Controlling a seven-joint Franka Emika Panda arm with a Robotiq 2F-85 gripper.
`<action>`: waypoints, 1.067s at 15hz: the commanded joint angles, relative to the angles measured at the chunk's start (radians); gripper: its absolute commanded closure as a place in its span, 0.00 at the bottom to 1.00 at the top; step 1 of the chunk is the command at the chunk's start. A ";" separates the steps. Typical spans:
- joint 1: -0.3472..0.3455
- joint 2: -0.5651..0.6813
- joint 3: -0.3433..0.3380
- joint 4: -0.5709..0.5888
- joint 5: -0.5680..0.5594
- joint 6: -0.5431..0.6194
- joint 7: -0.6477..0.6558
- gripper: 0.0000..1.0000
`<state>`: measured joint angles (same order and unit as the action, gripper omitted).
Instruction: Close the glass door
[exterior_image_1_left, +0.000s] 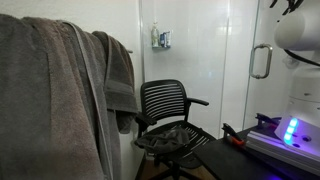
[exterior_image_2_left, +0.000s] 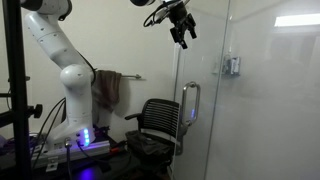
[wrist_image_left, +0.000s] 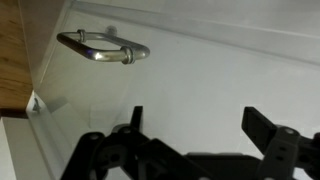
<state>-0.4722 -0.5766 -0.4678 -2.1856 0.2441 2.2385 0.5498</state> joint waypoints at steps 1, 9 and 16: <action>-0.004 0.129 -0.001 0.124 0.023 -0.091 -0.025 0.00; 0.001 0.309 0.038 0.262 -0.010 -0.106 0.045 0.00; 0.006 0.416 0.145 0.358 -0.235 0.024 0.281 0.00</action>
<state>-0.4675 -0.2343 -0.3572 -1.8922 0.0925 2.2180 0.7436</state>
